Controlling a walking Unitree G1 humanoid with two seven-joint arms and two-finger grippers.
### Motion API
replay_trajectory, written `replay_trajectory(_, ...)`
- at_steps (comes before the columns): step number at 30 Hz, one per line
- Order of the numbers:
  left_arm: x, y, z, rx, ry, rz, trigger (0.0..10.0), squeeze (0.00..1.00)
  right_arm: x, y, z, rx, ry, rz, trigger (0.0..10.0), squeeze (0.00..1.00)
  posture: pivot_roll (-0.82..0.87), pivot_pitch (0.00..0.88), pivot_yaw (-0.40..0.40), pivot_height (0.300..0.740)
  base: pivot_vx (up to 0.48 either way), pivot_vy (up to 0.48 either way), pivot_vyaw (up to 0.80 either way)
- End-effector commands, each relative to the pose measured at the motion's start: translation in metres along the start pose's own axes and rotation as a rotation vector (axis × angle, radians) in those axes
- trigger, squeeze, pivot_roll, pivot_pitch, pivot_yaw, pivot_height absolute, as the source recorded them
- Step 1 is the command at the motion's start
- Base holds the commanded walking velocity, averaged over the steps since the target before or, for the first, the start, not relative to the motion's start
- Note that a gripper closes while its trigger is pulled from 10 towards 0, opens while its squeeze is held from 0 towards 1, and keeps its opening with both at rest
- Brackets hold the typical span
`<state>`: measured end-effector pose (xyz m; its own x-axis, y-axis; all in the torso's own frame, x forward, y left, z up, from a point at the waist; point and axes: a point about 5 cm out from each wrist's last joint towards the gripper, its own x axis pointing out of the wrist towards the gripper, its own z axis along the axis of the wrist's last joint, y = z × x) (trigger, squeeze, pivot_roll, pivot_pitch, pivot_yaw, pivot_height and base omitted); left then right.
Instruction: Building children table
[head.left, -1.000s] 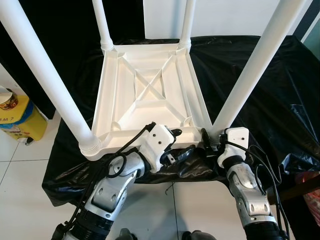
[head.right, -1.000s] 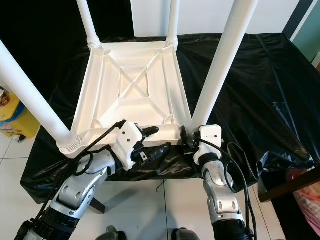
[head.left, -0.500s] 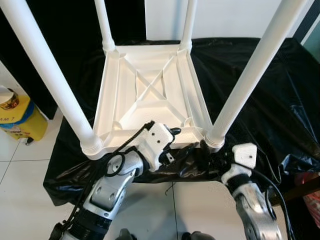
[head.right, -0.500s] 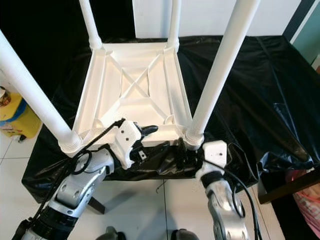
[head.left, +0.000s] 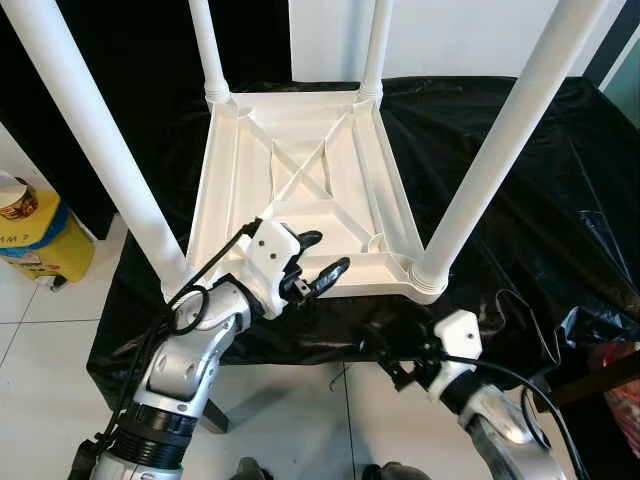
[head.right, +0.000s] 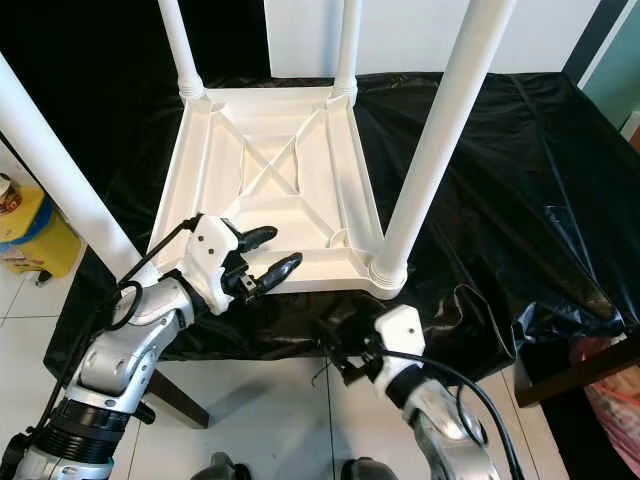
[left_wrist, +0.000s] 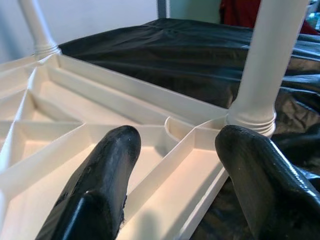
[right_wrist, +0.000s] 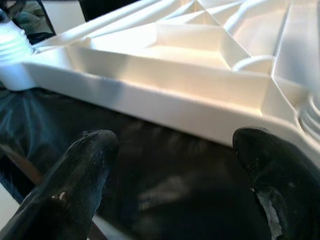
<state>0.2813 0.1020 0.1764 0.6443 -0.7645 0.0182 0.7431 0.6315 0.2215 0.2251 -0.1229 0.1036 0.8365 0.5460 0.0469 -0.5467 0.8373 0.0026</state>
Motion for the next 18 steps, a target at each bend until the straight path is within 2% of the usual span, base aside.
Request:
replay_trajectory(1,-0.002,-0.004,-0.001,-0.007,0.005,-0.025,10.0,0.0,0.002,-0.001,-0.003,0.016,0.016,-0.007,10.0,0.0,0.0,0.069,-0.038,0.74,0.0,0.0,0.0)
replay_trajectory(9,-0.005,-0.006,-0.003,-0.02,0.013,-0.031,10.0,0.0,0.01,0.002,0.0,0.028,0.01,0.042,10.0,0.0,0.01,0.063,-0.047,0.74,0.0,0.0,0.0)
replay_trajectory(12,-0.012,-0.019,-0.009,-0.078,0.036,-0.089,10.0,0.0,0.024,0.0,0.003,0.038,-0.023,0.022,10.0,0.0,0.02,0.068,-0.048,0.74,0.0,0.0,0.0)
replay_trajectory(13,-0.012,-0.019,-0.009,-0.078,0.036,-0.089,10.0,0.0,0.024,0.0,0.003,0.038,-0.023,0.022,10.0,0.0,0.02,0.068,-0.048,0.74,0.0,0.0,0.0)
replay_trajectory(15,-0.021,-0.026,-0.012,-0.114,0.051,-0.114,10.0,0.0,0.035,0.001,0.006,0.053,-0.049,-0.005,10.0,0.0,0.02,0.069,-0.05,0.74,0.0,0.0,0.0)
replay_trajectory(16,-0.021,-0.026,-0.012,-0.114,0.051,-0.114,10.0,0.0,0.035,0.001,0.006,0.053,-0.049,-0.005,10.0,0.0,0.02,0.069,-0.05,0.74,0.0,0.0,0.0)
replay_trajectory(18,-0.036,-0.034,-0.015,-0.141,0.085,-0.135,10.0,0.0,0.045,0.002,0.008,0.062,-0.071,-0.031,10.0,0.0,0.04,0.073,-0.056,0.74,0.0,0.0,0.0)
